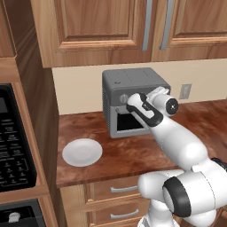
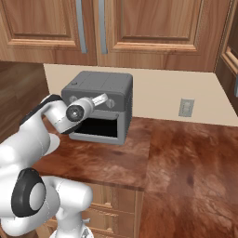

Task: Pull the toaster oven rack outwards. Pick up the baguette from the plate and place it on the toaster oven rack. Close the toaster oven door fully and set the temperature to the lowest setting.

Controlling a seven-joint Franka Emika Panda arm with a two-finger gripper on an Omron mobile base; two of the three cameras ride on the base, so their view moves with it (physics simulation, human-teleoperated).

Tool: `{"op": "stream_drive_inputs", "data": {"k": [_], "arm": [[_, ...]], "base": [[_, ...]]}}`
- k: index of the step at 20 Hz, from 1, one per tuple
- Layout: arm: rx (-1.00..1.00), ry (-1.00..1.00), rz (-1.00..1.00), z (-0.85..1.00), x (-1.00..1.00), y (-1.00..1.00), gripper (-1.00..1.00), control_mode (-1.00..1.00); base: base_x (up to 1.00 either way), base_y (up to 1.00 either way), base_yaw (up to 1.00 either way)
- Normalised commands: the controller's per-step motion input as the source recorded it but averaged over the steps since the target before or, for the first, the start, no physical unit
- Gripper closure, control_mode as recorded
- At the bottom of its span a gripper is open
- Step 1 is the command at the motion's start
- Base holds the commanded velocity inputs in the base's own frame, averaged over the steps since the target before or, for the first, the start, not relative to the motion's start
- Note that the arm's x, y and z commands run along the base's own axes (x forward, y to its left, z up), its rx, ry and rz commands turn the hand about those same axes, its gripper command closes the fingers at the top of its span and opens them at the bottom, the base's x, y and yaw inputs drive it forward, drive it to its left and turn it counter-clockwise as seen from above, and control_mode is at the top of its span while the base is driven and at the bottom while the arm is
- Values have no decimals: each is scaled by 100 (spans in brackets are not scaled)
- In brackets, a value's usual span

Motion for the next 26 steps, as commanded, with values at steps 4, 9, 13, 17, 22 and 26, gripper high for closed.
{"op": "stream_drive_inputs", "data": {"k": [4,9,13,17,22,26], "arm": [[0,0,0,0,0,0,100,-100],[0,0,0,0,0,0,100,-100],[-5,0,12,-5,0,0,100,-100],[-13,0,22,-19,0,0,100,-100],[-13,0,25,-21,0,0,100,-100],[-18,0,24,-26,0,0,100,-100]], "base": [[0,0,0],[0,0,0],[0,0,0],[0,0,0],[0,0,0],[0,0,0]]}}
